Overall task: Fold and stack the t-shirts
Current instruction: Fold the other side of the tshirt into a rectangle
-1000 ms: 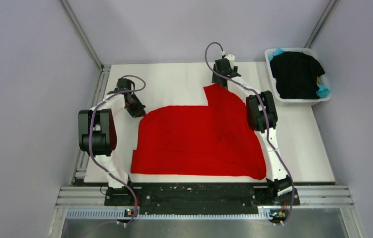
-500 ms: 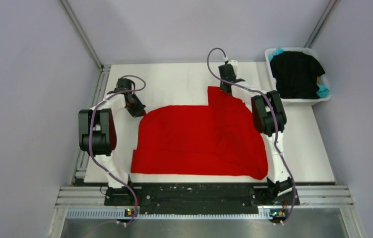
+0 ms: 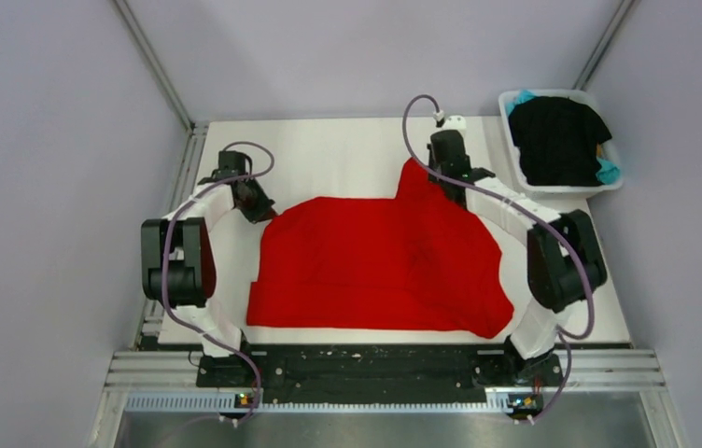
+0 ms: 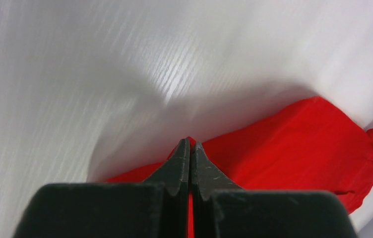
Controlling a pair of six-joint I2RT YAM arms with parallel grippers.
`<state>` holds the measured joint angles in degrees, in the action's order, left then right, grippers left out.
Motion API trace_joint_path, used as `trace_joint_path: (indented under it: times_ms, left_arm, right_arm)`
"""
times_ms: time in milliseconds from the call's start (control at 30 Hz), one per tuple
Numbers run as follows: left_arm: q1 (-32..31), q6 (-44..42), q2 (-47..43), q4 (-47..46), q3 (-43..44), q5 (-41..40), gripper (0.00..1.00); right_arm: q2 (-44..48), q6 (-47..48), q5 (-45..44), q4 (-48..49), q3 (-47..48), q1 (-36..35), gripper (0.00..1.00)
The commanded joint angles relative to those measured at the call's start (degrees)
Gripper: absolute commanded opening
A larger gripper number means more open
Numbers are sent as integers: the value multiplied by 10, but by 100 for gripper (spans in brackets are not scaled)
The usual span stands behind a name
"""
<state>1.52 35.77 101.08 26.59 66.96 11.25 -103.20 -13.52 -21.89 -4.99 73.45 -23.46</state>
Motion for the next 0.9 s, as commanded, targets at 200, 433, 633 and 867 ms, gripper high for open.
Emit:
trace_joint_path:
  times_ms: [200,433,633,867]
  left_arm:
    - [-2,1,-109,-40,-89,11,0]
    - [-4,4,-179,-52,-153,7,0]
    - [-5,9,-229,-48,-190,-11,0]
    - [-5,19,-280,-32,-223,-43,0]
  right_arm:
    - [241,-24,-6,-25,-154,-60,0]
    - [396,-58,53,-81,-239,-68,0]
    - [510,-78,98,-153,-275,-71,0]
    - [602,-109,145,-220,-310,-72,0]
